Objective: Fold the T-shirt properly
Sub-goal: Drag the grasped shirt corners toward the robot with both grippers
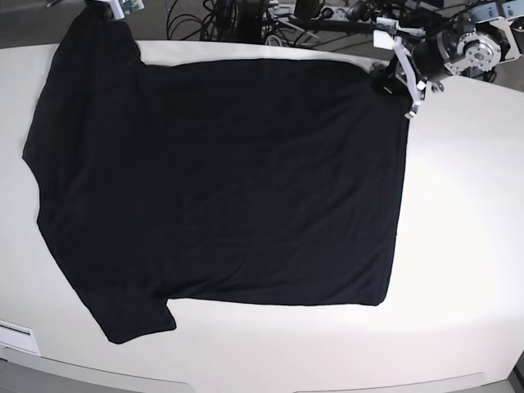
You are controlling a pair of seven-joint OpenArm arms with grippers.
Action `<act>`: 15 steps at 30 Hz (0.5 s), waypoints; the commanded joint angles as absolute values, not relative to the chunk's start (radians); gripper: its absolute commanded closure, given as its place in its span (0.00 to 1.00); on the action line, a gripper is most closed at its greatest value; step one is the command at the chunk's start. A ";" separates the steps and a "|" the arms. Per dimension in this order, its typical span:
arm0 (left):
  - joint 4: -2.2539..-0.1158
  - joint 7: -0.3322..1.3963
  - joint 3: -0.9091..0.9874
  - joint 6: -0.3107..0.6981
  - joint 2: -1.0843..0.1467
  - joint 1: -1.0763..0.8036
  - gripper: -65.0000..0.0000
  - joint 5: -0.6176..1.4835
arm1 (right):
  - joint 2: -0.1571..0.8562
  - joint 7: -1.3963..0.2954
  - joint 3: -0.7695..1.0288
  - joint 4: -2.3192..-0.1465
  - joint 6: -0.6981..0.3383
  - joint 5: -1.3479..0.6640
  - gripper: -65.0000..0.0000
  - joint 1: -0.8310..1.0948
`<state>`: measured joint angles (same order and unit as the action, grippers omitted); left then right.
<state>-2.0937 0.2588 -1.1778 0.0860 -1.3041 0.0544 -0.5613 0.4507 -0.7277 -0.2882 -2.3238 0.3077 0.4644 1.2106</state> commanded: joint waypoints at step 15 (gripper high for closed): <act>-2.109 0.297 -1.171 0.012 -1.352 -0.006 1.00 -0.648 | 0.361 -0.872 -0.385 -2.343 0.448 0.826 1.00 1.285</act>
